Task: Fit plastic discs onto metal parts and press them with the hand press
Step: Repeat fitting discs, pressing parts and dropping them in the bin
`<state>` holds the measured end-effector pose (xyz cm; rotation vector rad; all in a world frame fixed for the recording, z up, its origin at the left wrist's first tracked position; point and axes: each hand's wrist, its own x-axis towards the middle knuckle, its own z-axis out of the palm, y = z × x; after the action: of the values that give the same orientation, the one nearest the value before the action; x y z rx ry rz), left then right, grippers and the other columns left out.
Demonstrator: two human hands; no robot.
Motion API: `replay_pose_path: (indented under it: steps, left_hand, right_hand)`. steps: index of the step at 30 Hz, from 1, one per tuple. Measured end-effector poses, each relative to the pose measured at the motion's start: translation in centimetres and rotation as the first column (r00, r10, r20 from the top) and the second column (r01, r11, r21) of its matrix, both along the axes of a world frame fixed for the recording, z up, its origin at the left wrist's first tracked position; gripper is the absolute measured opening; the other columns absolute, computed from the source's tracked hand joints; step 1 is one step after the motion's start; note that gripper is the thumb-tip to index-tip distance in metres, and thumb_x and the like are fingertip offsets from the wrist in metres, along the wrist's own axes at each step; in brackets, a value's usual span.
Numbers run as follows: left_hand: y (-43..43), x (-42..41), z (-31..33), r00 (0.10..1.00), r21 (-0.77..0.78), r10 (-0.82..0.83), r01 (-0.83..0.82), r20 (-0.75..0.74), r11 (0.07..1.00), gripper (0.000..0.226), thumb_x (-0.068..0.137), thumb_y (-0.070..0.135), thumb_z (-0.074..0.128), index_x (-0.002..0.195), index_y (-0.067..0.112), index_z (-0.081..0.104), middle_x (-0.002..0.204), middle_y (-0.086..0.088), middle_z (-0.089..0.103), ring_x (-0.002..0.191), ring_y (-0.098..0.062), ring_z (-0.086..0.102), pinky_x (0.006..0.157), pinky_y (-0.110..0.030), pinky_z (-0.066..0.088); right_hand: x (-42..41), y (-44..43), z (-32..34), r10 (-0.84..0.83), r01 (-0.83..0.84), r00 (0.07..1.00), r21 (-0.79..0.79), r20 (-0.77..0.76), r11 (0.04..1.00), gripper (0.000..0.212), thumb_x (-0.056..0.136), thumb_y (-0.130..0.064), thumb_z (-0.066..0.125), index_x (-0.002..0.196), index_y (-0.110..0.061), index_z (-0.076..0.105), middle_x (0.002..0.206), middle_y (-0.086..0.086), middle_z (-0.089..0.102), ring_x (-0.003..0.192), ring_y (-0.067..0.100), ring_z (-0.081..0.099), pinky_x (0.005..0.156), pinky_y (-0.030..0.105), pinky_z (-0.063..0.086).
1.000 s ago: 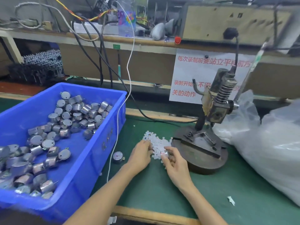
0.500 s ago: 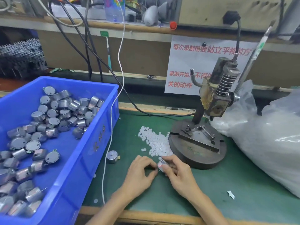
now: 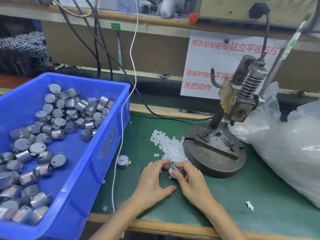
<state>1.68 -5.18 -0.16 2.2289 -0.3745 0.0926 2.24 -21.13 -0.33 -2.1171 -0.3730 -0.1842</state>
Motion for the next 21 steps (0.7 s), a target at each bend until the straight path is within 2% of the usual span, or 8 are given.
replay_pose_path:
  steps: [5, 8, 10, 13, 17, 21]
  left_hand:
    - [-0.08, -0.17, 0.12, 0.999, 0.025, -0.041, 0.040, 0.027, 0.999, 0.064, 0.067, 0.035, 0.070, 0.125, 0.033, 0.043, 0.104, 0.030, 0.040, 0.094, 0.011, 0.038, 0.093, -0.017, 0.031]
    - [-0.12, -0.35, 0.26, 0.997, -0.026, -0.066, 0.067, 0.036, 0.997, 0.061, 0.067, 0.033, 0.066, 0.121, 0.039, 0.038, 0.113, 0.026, 0.040, 0.099, 0.003, 0.043, 0.094, -0.015, 0.032]
    - [-0.11, -0.39, 0.28, 0.996, -0.056, -0.072, 0.075, 0.058, 0.996, 0.056, 0.068, 0.026, 0.069, 0.116, 0.035, 0.042, 0.113, 0.021, 0.044, 0.100, -0.001, 0.045, 0.093, -0.015, 0.034]
    - [-0.04, -0.25, 0.00, 0.996, -0.080, -0.058, 0.063, 0.066, 0.995, 0.048, 0.068, 0.017, 0.072, 0.110, 0.022, 0.050, 0.108, 0.016, 0.049, 0.099, -0.006, 0.048, 0.090, -0.017, 0.037]
    - [-0.05, -0.16, -0.14, 0.998, -0.093, -0.042, 0.046, 0.043, 0.995, 0.043, 0.068, 0.015, 0.072, 0.105, 0.019, 0.050, 0.106, 0.011, 0.051, 0.100, -0.009, 0.050, 0.090, -0.021, 0.040]
    - [-0.07, -0.19, -0.15, 0.999, -0.120, -0.032, 0.035, 0.024, 0.992, 0.043, 0.068, 0.011, 0.072, 0.102, 0.020, 0.048, 0.106, 0.013, 0.049, 0.100, -0.008, 0.050, 0.088, -0.016, 0.039]
  right_hand:
    - [-0.11, 0.09, -0.22, 0.042, -0.023, 0.990, -0.143, 0.134, 0.989, 0.012, 0.091, -0.010, 0.060, 0.103, -0.008, 0.062, 0.095, 0.001, 0.061, 0.086, -0.009, 0.051, 0.076, 0.007, 0.038]
    - [-0.56, 0.37, -0.06, 0.077, -0.023, 0.972, -0.238, 0.221, 0.971, 0.017, 0.090, -0.013, 0.057, 0.107, -0.010, 0.059, 0.106, 0.003, 0.060, 0.084, 0.004, 0.057, 0.069, 0.022, 0.048]
    - [-0.79, 0.41, 0.14, 0.088, -0.013, 0.961, -0.274, 0.262, 0.962, 0.017, 0.089, -0.013, 0.055, 0.106, -0.013, 0.058, 0.110, 0.001, 0.059, 0.079, 0.014, 0.061, 0.062, 0.030, 0.051]
    - [-0.84, 0.38, 0.26, 0.121, -0.047, 0.954, -0.262, 0.273, 0.964, 0.017, 0.088, -0.007, 0.055, 0.105, -0.008, 0.059, 0.110, 0.004, 0.058, 0.079, 0.017, 0.062, 0.062, 0.031, 0.051]
    - [-0.66, 0.56, 0.58, 0.177, -0.103, 0.941, -0.254, 0.287, 0.962, 0.024, 0.087, -0.003, 0.055, 0.106, -0.017, 0.049, 0.105, 0.005, 0.057, 0.081, 0.013, 0.055, 0.068, 0.021, 0.047]
    - [-0.68, 0.62, 0.13, 0.176, -0.112, 0.949, -0.242, 0.261, 0.964, 0.018, 0.088, -0.003, 0.054, 0.105, -0.010, 0.055, 0.105, 0.003, 0.056, 0.082, 0.013, 0.053, 0.069, 0.024, 0.047]
